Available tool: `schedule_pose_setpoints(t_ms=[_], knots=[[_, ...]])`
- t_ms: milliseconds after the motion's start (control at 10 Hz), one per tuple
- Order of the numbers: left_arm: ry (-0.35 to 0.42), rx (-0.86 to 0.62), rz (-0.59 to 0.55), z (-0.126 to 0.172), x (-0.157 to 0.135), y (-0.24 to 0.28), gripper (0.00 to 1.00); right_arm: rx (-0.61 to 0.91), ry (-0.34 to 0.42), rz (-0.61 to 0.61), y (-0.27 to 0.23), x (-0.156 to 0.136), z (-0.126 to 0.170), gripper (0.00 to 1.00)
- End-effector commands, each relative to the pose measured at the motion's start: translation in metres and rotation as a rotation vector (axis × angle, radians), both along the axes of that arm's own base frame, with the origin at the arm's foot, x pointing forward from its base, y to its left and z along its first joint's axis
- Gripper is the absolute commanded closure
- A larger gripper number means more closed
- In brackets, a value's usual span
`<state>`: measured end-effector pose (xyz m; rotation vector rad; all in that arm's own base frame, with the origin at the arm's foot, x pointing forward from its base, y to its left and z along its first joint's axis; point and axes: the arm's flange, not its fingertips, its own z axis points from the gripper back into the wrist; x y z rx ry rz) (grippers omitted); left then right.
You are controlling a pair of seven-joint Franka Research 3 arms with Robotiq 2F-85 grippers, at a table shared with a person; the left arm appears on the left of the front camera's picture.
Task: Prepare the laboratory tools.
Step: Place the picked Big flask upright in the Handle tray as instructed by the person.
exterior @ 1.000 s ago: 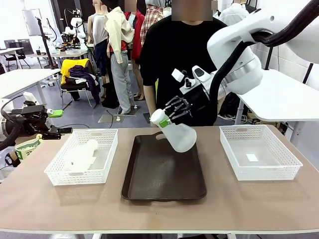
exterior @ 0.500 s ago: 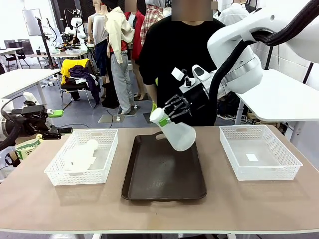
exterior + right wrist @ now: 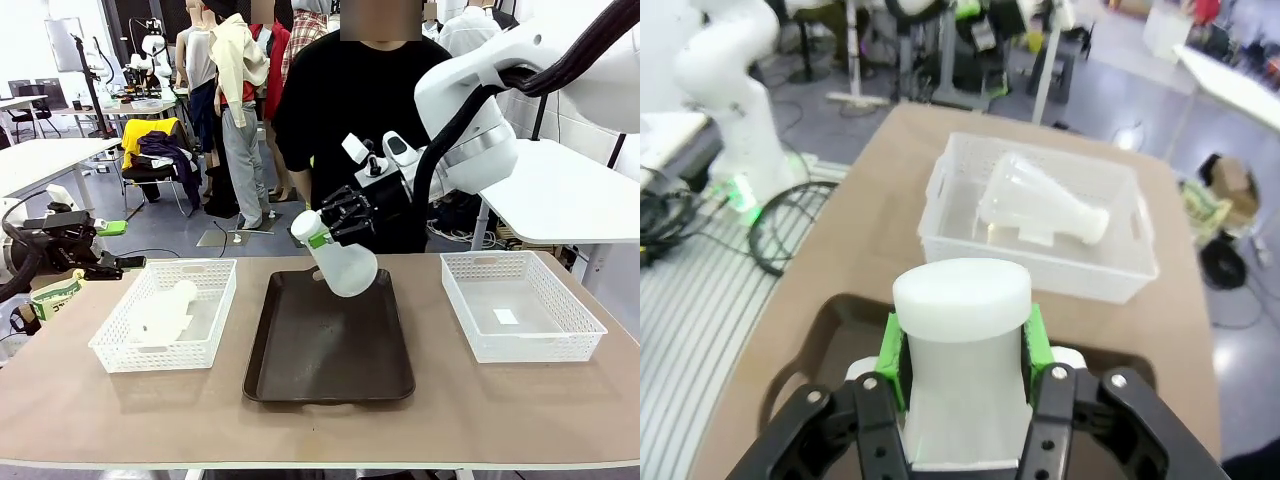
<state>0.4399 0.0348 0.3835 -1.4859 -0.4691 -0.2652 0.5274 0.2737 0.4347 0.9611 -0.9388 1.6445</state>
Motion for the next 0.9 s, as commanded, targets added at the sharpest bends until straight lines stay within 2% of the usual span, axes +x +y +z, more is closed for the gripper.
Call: schedule_pose_setpoints(t_ms=[0, 300, 600, 800], knots=[[-0.018, 0.0, 0.002, 0.0, 0.0, 0.001, 0.0, 0.125, -0.024, 0.001, 0.007, 0.012, -0.017, 1.0], [-0.018, 0.0, 0.002, 0.0, 0.0, 0.001, 0.0, 0.286, -0.015, -0.075, 0.007, 0.025, -0.043, 1.0], [-0.018, 0.0, 0.002, 0.0, 0.0, 0.001, 0.0, 0.402, -0.045, -0.121, 0.0, 0.039, -0.066, 1.0], [-0.018, 0.0, 0.002, 0.0, 0.0, 0.001, 0.0, 0.451, -0.011, -0.152, -0.003, 0.05, -0.087, 1.0]])
